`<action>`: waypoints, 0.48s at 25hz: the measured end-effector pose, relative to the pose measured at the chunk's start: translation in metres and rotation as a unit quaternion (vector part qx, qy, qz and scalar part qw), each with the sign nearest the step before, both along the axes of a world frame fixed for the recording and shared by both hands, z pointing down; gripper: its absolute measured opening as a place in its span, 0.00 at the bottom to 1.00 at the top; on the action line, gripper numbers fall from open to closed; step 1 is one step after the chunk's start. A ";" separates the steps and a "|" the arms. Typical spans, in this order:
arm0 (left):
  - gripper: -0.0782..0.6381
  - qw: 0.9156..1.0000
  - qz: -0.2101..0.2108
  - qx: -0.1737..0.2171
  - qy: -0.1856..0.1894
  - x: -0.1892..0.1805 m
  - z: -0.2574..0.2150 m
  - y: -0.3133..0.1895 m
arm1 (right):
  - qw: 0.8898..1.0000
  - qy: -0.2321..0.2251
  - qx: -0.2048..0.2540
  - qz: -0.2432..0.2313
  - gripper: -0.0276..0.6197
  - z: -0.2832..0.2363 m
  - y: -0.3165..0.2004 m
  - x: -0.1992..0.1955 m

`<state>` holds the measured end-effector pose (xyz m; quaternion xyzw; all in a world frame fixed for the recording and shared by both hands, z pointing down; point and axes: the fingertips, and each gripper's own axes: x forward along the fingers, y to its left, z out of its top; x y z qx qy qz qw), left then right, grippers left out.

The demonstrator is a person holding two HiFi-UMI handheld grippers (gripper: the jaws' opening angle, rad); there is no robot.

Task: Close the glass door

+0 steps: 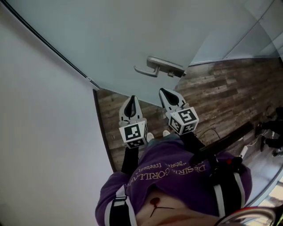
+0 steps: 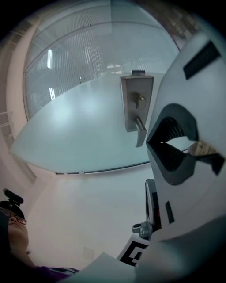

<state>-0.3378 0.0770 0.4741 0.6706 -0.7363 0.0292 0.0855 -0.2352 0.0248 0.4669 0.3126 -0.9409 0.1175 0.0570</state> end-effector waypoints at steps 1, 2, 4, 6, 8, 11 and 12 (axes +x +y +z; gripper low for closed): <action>0.11 1.000 0.018 0.001 -0.007 0.007 -0.001 -0.009 | 1.000 0.000 0.002 0.020 0.04 -0.001 -0.004 0.011; 0.11 0.999 0.036 0.004 -0.012 0.014 -0.003 -0.018 | 0.999 -0.001 0.004 0.040 0.04 -0.002 -0.007 0.023; 0.11 0.997 0.071 0.012 -0.026 0.028 -0.012 -0.033 | 0.997 -0.003 0.007 0.070 0.04 -0.004 -0.012 0.042; 0.11 0.993 0.107 0.026 -0.045 0.043 -0.022 -0.047 | 0.996 -0.008 0.008 0.093 0.04 -0.007 -0.017 0.058; 0.11 0.987 0.139 0.038 -0.072 0.055 -0.021 -0.060 | 0.994 -0.013 0.010 0.110 0.04 -0.011 -0.022 0.072; 0.11 0.980 0.156 0.042 -0.119 0.062 -0.021 -0.077 | 0.992 -0.020 0.013 0.128 0.04 -0.013 -0.028 0.087; 0.11 0.977 0.154 0.045 -0.143 0.062 -0.020 -0.083 | 0.991 -0.023 0.014 0.133 0.04 -0.013 -0.030 0.091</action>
